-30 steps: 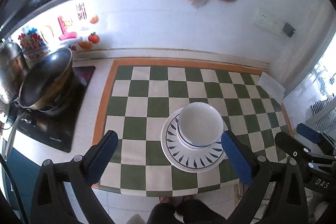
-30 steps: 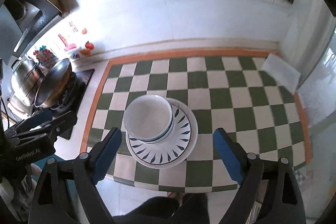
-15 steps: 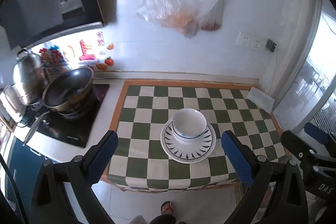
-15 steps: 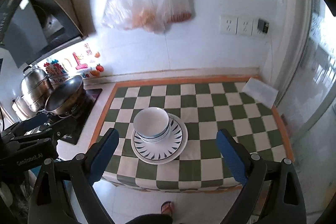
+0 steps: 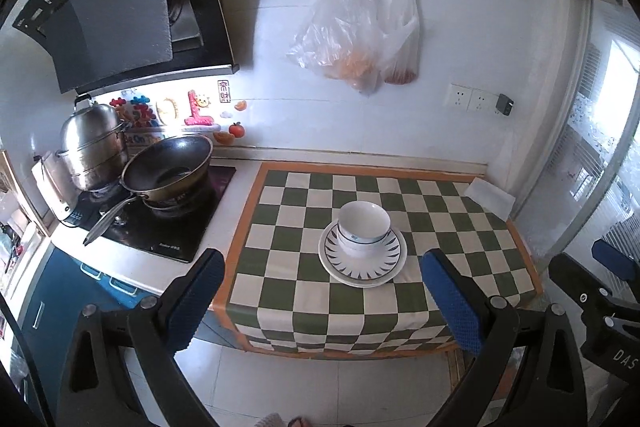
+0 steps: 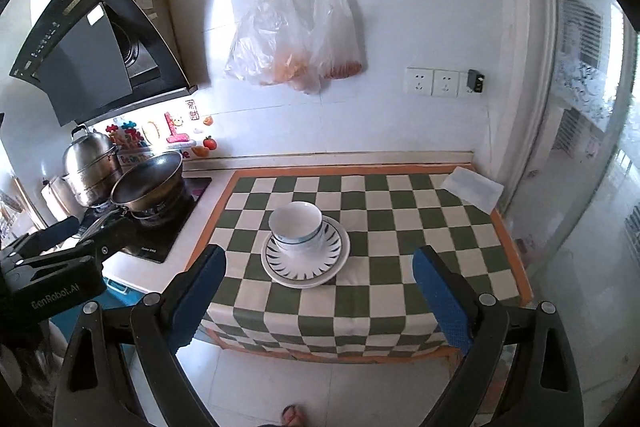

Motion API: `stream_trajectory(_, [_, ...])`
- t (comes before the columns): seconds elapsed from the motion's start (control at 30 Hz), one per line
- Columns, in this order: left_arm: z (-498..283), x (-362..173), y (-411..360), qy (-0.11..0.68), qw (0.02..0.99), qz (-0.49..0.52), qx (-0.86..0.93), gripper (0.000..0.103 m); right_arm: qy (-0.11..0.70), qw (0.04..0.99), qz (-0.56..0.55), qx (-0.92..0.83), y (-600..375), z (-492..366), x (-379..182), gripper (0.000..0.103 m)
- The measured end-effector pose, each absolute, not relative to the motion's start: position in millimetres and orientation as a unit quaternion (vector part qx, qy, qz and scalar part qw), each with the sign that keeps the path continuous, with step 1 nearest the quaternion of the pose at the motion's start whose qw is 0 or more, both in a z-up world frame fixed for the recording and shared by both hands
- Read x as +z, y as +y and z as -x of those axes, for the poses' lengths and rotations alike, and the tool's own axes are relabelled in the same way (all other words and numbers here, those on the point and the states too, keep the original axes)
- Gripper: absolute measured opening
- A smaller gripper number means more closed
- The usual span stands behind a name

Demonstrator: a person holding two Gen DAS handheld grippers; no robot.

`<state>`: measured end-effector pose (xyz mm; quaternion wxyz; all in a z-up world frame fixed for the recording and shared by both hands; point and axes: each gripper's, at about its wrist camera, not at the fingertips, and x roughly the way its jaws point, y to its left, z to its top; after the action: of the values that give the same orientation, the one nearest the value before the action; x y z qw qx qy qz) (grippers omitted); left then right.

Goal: Organize plates and bowls

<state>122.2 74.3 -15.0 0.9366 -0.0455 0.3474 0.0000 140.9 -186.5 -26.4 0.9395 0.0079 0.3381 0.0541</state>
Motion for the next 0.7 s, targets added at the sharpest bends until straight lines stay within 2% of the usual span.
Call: stream_trajectory(0.7, [-90, -17, 84, 0.344, 0.938, 0.032, -0.008, 0.101, 0.322, 0.946, -0.015, 0.032, -174, -106, -18, 0.097])
